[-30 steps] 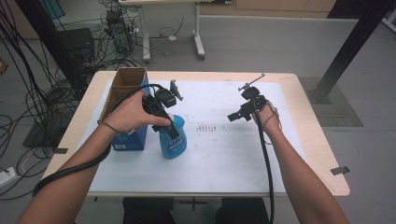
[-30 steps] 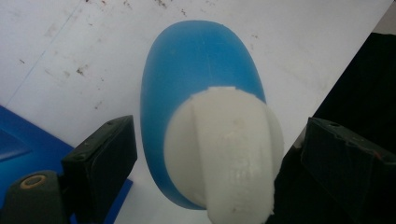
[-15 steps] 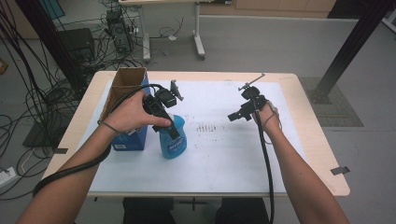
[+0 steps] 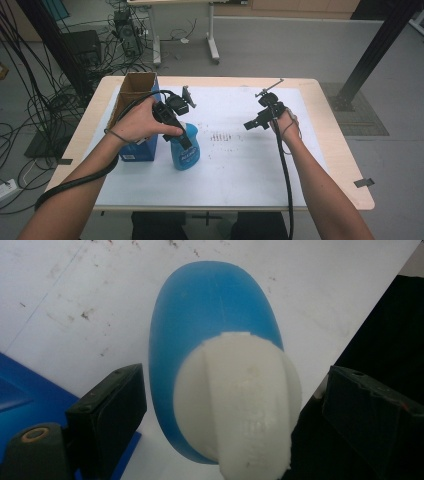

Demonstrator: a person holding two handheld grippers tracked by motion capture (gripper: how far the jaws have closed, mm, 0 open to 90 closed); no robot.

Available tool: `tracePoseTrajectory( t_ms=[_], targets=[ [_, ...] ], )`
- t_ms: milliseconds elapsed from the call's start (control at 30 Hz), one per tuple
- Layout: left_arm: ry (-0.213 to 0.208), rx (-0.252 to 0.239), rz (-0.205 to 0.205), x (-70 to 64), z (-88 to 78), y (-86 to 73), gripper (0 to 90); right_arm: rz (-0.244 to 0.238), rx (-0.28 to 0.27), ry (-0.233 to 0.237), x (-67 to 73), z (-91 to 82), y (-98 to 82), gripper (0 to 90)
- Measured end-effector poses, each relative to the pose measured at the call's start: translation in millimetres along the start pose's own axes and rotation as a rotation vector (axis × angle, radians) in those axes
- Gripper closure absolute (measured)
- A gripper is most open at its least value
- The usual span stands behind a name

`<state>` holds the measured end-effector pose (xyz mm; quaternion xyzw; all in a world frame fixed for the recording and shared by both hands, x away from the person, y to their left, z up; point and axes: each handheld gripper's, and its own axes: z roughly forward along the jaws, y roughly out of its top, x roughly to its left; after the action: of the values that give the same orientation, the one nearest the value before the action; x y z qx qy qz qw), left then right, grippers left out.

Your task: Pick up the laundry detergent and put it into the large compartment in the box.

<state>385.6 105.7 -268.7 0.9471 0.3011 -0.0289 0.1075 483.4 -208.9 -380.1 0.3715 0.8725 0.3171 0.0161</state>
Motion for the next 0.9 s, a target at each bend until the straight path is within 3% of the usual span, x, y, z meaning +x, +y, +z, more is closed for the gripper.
tracePoseTrajectory(
  t_ms=[900],
  targets=[
    [0.007,0.000,-0.006,2.0,0.1,0.2,11.3,0.001,0.001,-0.004,-0.5,-0.2,0.3,5.7]
  ],
)
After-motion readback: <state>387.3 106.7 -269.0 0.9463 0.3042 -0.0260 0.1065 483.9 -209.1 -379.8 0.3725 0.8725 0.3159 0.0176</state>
